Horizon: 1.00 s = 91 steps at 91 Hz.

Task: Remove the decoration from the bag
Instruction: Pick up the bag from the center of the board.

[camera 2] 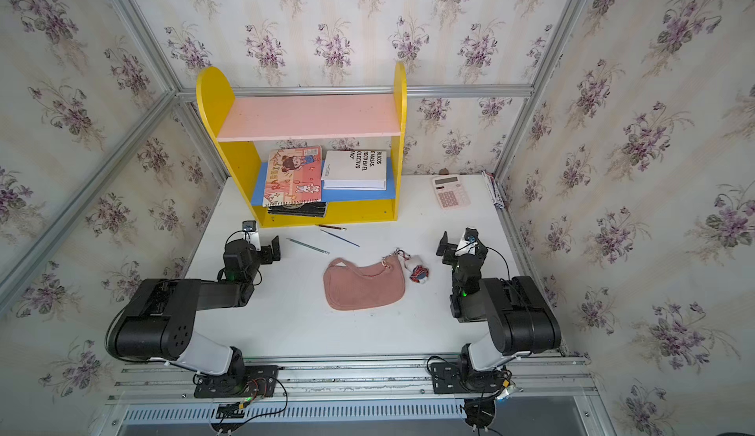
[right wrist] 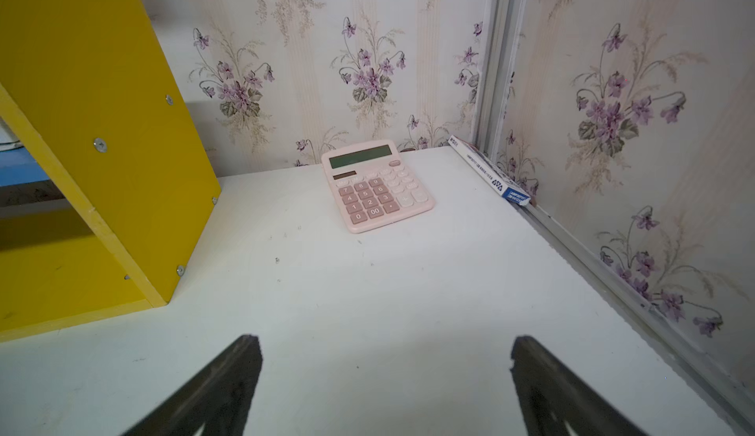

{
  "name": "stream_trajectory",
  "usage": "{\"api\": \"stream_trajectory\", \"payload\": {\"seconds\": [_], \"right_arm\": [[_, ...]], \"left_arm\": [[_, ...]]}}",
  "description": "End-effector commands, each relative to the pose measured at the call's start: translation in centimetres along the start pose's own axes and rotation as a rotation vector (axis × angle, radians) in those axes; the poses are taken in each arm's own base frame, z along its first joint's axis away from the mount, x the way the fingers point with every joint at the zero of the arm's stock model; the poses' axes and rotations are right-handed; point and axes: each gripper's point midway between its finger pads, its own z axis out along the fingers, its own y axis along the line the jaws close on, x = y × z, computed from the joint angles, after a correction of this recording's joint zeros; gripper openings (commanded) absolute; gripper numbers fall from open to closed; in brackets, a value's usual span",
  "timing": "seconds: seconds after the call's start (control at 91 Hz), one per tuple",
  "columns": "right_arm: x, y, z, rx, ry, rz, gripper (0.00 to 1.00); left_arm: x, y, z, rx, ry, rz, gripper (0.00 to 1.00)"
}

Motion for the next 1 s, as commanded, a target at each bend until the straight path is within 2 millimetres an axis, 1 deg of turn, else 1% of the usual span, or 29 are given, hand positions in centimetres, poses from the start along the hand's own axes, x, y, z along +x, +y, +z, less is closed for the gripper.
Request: {"api": "stream_trajectory", "payload": {"seconds": [0.0,0.989], "right_arm": [[-1.10,0.20,0.04,-0.009,-0.043,-0.002,1.00],[-1.13,0.21,0.06,-0.010,-0.044,-0.002,1.00]], "left_arm": [[-1.15,-0.07,0.00,0.007,-0.045,0.011,1.00],[-1.18,0.09,0.02,-0.003,-0.045,0.004,1.00]]}}
